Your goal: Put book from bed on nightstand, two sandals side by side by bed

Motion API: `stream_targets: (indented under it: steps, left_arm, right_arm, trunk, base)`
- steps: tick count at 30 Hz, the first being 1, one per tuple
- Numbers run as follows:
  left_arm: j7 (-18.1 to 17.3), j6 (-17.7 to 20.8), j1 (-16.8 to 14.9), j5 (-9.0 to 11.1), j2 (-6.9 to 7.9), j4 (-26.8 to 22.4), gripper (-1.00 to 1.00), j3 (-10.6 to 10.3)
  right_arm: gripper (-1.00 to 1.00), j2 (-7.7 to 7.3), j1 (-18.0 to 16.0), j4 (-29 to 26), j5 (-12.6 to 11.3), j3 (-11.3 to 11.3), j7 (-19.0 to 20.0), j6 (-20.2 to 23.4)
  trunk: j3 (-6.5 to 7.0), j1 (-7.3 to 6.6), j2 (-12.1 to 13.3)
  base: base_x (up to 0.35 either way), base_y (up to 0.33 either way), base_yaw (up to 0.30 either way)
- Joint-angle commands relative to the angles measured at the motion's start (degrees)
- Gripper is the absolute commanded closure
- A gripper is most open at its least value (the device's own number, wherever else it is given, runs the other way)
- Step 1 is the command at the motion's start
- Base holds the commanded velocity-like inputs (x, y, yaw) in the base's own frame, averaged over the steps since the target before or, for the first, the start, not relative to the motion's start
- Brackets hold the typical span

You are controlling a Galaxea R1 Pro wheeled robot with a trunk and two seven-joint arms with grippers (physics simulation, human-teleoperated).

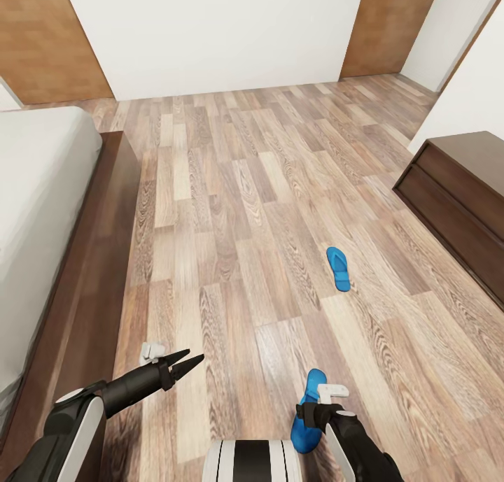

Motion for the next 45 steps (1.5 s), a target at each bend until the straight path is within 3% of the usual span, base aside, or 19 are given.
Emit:
stream_targets:
  steps: [1,26,45]
  left_arm:
    - [0.0,0.4,0.0,0.3,0.01,0.0,-1.00,0.0]
    - [0.0,0.4,0.0,0.3,0.01,0.1,-1.00,0.0]
    - [0.0,0.4,0.0,0.3,0.01,0.1,-1.00,-0.1]
  right_arm:
    - [-1.00,0.05,0.0,-0.1,0.0,-0.1,-0.1,0.3]
    - [-1.00,0.05,0.0,-0.1,0.0,-0.1,-0.1,0.3]
    - [-1.00,0.05,0.0,-0.1,0.0,-0.1,-0.1,0.3]
  trunk:
    - [-0.04,-0.01,0.0]
    - [-0.04,-0.01,0.0]
    - [-4.02,0.45,-0.3]
  base:
    - [0.000,0.000,0.000]
    - [0.000,0.000,0.000]
    - [0.000,0.000,0.000]
